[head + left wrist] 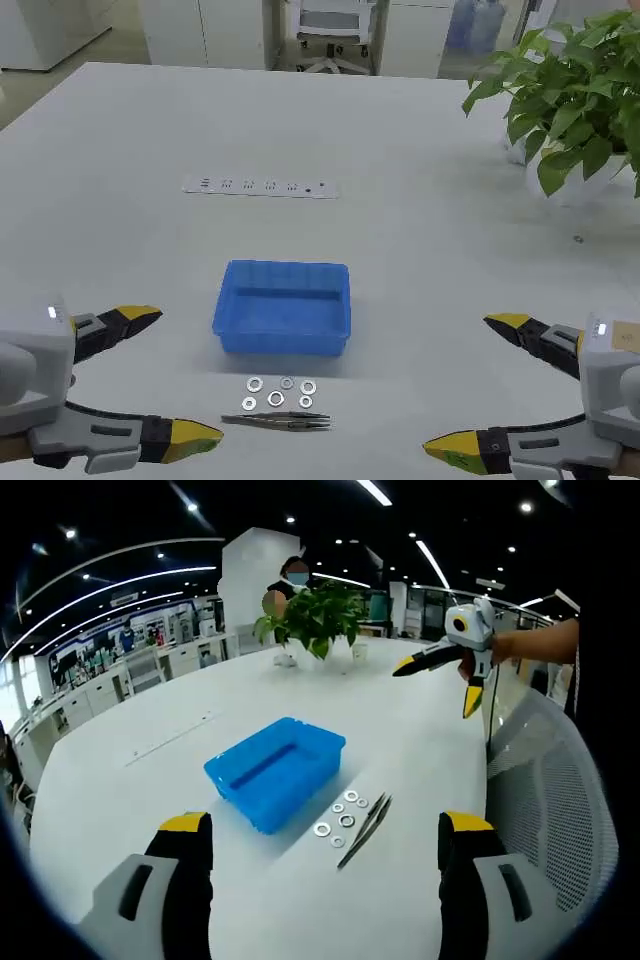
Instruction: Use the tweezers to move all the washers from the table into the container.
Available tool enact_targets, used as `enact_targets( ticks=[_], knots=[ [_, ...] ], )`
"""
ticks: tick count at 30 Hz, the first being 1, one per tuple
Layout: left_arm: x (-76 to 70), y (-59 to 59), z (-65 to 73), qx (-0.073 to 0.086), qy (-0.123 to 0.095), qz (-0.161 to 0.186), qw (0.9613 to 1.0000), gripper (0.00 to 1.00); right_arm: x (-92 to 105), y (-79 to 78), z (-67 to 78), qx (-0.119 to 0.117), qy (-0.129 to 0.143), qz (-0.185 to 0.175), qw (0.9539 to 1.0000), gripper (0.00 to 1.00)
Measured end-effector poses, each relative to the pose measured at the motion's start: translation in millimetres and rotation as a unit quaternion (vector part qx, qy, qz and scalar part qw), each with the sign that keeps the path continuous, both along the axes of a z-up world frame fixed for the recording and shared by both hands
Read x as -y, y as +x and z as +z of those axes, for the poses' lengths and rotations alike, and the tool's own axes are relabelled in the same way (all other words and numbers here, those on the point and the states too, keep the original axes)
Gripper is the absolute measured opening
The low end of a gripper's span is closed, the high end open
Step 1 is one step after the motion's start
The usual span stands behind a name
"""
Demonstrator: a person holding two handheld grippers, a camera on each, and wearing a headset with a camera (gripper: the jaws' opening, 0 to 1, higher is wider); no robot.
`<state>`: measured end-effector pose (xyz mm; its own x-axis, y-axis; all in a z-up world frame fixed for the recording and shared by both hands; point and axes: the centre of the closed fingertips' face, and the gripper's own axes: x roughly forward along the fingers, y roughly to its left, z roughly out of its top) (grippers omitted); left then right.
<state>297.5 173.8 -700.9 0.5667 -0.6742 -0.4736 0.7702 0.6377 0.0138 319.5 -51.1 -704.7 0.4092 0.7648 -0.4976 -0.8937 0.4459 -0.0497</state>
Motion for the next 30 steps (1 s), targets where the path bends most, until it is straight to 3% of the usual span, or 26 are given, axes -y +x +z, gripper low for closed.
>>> enact_targets(
  ticks=[30],
  knots=[
    [2.6,0.1,3.4,0.005,-0.001,-0.007,1.0,0.99,2.3,-0.2,2.3,0.002,0.004,-0.001,1.0,0.98]
  ],
)
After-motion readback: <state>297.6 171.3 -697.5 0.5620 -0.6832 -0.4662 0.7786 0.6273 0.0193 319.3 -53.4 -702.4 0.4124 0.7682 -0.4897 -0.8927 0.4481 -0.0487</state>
